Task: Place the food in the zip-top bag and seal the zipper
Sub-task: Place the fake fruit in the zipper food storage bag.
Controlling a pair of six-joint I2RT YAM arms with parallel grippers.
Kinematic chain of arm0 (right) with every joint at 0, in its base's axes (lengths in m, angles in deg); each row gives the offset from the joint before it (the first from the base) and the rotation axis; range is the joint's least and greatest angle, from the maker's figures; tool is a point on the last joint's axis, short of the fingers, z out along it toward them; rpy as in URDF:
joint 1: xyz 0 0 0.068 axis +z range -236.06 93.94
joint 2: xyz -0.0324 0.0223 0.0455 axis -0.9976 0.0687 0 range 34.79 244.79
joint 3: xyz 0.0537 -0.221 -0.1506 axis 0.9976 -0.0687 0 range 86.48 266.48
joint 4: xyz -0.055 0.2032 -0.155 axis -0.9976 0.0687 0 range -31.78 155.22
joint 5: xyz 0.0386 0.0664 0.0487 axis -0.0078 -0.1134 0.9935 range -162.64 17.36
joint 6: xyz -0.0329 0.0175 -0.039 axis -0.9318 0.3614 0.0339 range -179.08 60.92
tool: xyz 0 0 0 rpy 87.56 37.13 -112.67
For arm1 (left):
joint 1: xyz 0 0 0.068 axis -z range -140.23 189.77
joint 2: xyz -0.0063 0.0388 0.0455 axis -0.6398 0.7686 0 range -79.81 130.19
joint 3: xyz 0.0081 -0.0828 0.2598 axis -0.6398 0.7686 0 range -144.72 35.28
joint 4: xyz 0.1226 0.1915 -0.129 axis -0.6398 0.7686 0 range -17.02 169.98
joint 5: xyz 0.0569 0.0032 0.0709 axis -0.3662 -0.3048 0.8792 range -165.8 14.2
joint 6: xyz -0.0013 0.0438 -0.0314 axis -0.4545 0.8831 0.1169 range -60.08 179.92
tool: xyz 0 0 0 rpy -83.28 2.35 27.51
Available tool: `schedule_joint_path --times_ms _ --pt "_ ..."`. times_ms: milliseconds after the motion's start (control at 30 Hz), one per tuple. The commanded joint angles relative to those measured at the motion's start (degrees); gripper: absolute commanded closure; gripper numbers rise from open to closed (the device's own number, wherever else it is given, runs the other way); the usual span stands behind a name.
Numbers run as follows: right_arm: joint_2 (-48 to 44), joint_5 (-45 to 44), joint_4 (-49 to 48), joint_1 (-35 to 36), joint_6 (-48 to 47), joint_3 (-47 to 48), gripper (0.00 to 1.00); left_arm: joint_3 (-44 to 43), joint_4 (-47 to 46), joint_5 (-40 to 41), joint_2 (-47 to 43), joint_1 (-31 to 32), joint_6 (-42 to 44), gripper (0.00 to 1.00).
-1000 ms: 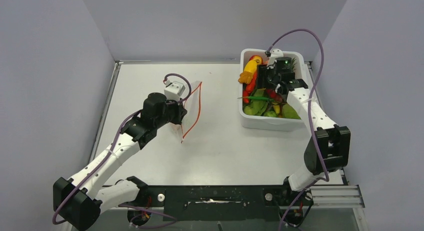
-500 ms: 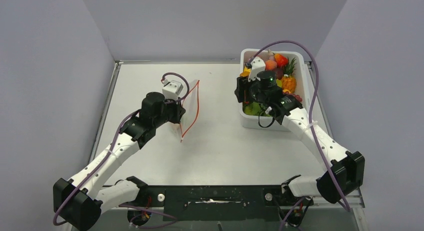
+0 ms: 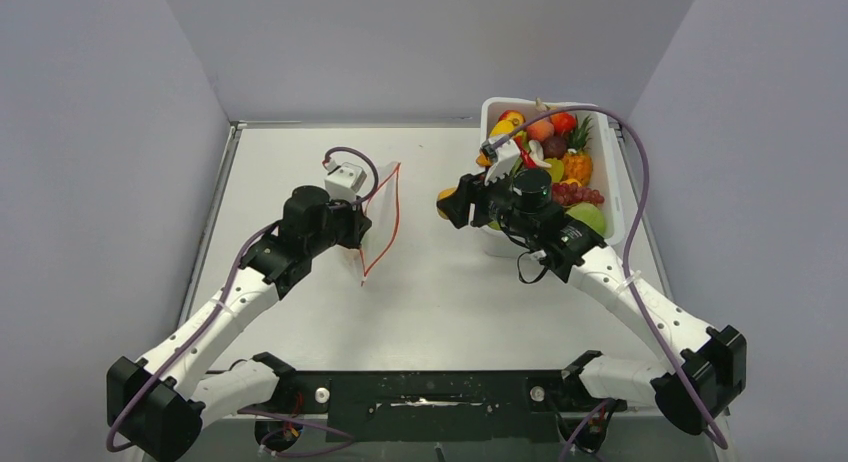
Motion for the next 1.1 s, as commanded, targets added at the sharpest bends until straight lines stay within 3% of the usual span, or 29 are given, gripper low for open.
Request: schedule_joint_path --times_ms 0,533,1067 --pt "-0.9 8.3 -15.2 2.2 8.2 -1.6 0.62 -0.2 -4.9 -1.7 -2.2 -0.5 -0.1 1.00" --pt "12.1 8.8 -37.2 8.5 20.2 -0.9 0.60 -1.2 -4.1 -3.8 -1.7 -2.1 -0.6 1.00" --pt "22.4 10.0 -38.8 8.5 23.2 3.7 0.52 0.1 -5.7 -5.2 -4.2 -3.3 1.1 1.00"
